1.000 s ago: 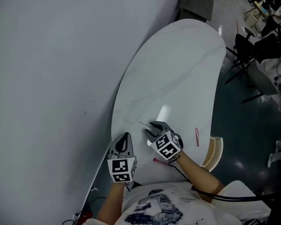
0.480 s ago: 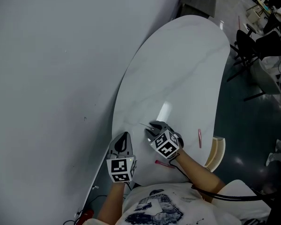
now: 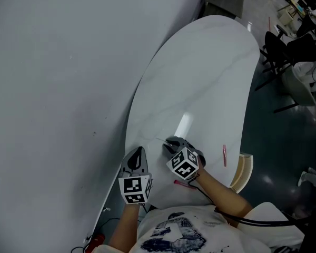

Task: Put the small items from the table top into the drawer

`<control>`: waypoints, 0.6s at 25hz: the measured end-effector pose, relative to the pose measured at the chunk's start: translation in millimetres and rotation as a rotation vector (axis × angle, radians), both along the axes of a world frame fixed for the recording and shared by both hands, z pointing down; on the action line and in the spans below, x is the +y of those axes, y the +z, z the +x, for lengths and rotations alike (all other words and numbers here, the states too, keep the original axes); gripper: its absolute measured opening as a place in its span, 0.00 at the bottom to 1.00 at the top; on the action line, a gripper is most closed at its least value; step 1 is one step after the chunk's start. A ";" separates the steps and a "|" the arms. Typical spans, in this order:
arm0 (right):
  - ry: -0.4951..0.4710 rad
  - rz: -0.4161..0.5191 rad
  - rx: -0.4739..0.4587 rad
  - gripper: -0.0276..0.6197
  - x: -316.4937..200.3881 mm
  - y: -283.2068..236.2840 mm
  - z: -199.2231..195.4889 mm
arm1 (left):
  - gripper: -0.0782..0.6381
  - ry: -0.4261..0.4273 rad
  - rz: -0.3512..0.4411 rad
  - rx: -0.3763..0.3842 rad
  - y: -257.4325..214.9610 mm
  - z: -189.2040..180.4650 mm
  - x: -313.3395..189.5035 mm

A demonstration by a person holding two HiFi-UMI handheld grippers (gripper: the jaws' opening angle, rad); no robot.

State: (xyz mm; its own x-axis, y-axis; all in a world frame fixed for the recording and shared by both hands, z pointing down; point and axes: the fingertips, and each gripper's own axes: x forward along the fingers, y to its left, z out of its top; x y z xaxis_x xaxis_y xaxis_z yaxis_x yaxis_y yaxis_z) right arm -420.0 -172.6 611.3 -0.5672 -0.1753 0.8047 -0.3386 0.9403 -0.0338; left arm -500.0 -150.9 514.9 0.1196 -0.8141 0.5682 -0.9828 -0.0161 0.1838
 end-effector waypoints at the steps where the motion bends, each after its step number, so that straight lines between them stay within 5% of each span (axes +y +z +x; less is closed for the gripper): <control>1: 0.001 0.002 0.004 0.16 0.3 0.0 0.0 | 0.16 0.001 0.001 0.000 -1.1 0.9 0.2; 15: 0.171 0.013 -0.050 0.10 3.5 -34.7 30.2 | 0.16 0.044 0.045 -0.020 -25.5 14.2 14.2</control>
State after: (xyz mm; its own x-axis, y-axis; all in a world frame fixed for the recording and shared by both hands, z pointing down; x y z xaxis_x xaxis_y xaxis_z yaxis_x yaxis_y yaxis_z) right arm -389.8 -169.1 576.5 -0.5670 -0.2831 0.7735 -0.4922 0.8694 -0.0426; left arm -485.8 -136.8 489.4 0.1447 -0.8333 0.5336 -0.9845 -0.0671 0.1622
